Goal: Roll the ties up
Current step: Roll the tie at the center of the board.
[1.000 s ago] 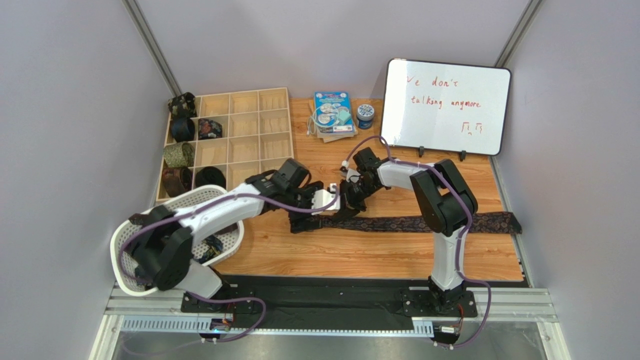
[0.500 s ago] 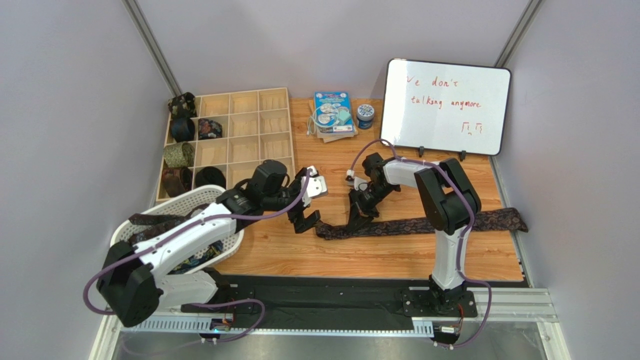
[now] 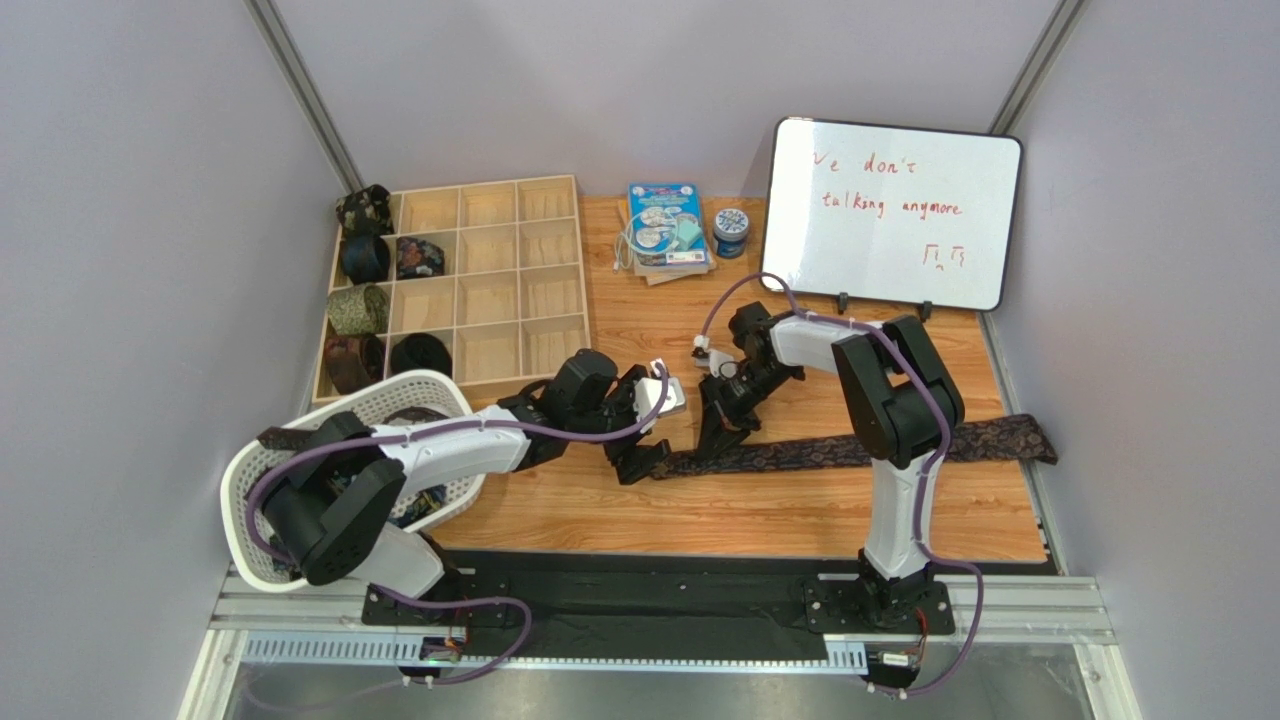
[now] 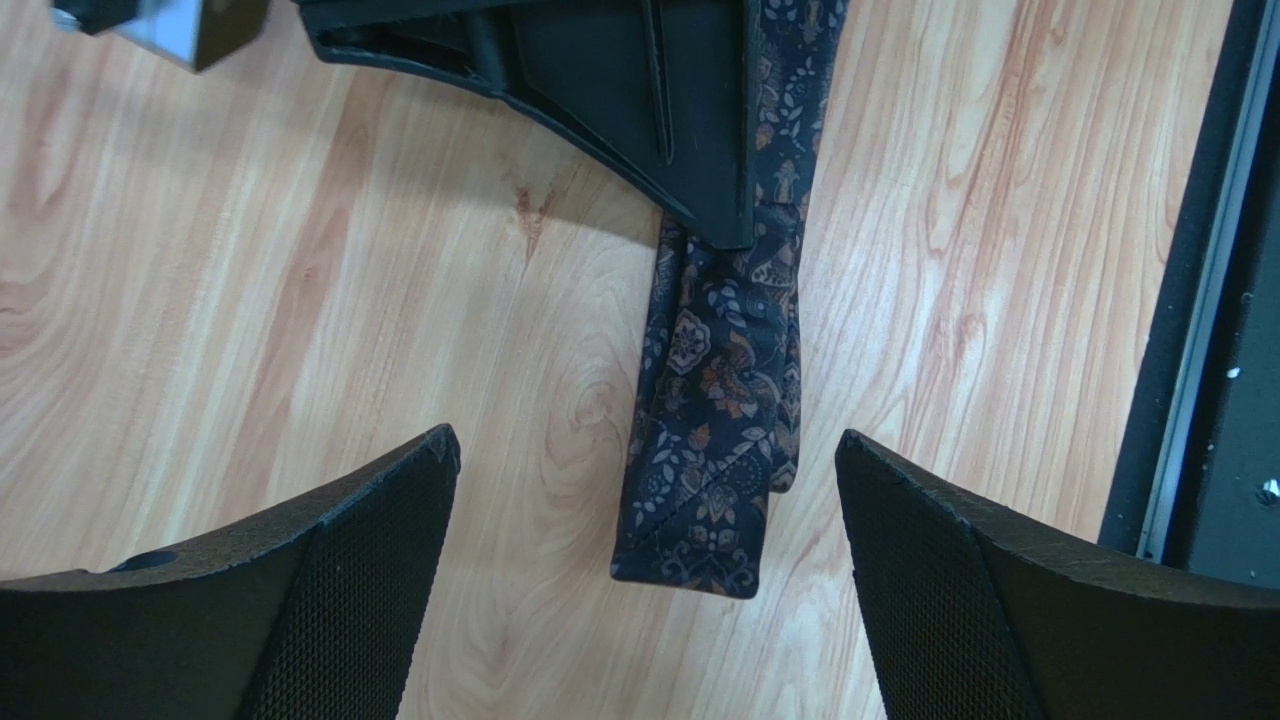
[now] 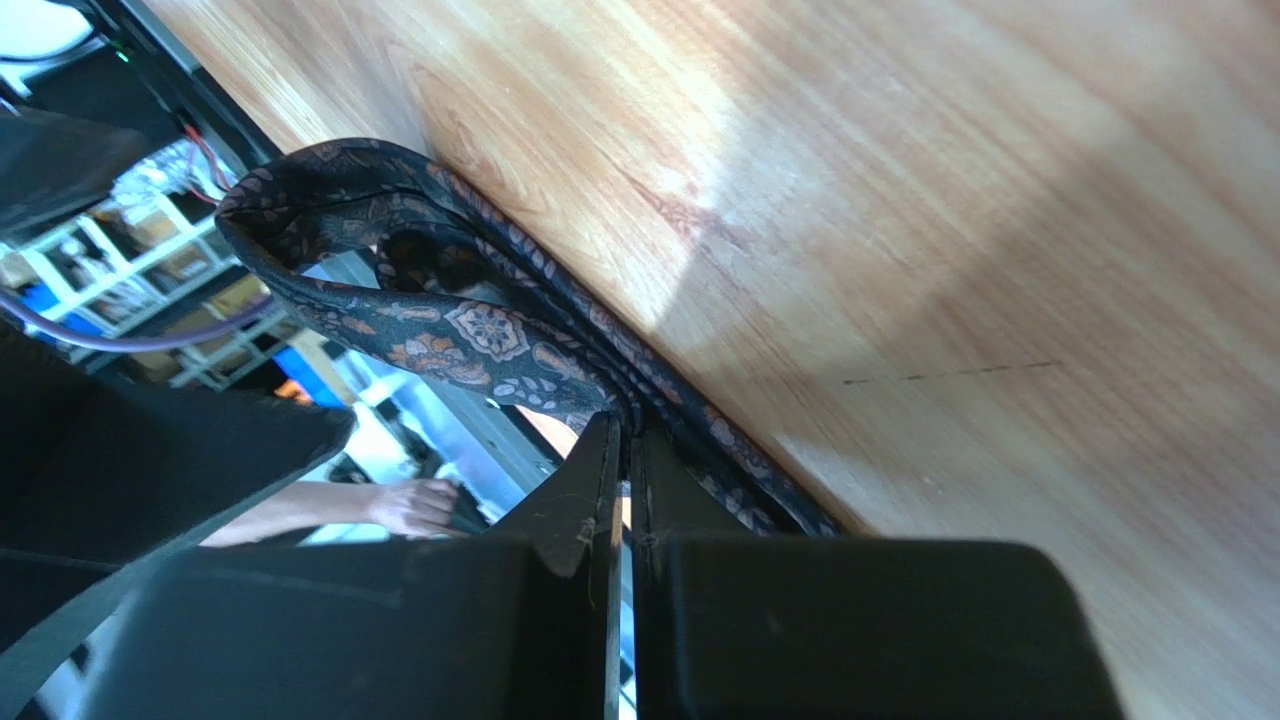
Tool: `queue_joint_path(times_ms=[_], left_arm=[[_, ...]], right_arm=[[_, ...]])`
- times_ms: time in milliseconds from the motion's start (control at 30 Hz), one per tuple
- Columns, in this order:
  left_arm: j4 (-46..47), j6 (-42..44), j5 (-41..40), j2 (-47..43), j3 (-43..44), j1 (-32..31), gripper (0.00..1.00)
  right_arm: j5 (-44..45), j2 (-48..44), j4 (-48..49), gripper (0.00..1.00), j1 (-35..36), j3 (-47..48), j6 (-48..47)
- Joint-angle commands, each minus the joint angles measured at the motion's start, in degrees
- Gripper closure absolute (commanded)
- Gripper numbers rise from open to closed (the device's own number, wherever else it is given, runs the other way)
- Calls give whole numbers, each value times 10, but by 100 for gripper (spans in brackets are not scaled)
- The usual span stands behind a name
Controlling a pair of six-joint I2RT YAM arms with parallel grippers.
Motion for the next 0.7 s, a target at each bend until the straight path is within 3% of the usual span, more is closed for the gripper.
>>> queue_joint_path(times_ms=[0,300,500,667], left_arm=[[103,0,41,9,-13,-14,2],[226,19,-9,79,-39,-56,6],[201,44,-27,91,-35,-56,6],[184,9,-6,108,-36,-55,10]], right_arm=[[22,-4,-30,100,-1,17,-69],[35,-4,-37,100,-9,17,-95],[20,-2,-19,100,-13,21,-78],[-4,-15,-8,100,-9,46,-44]])
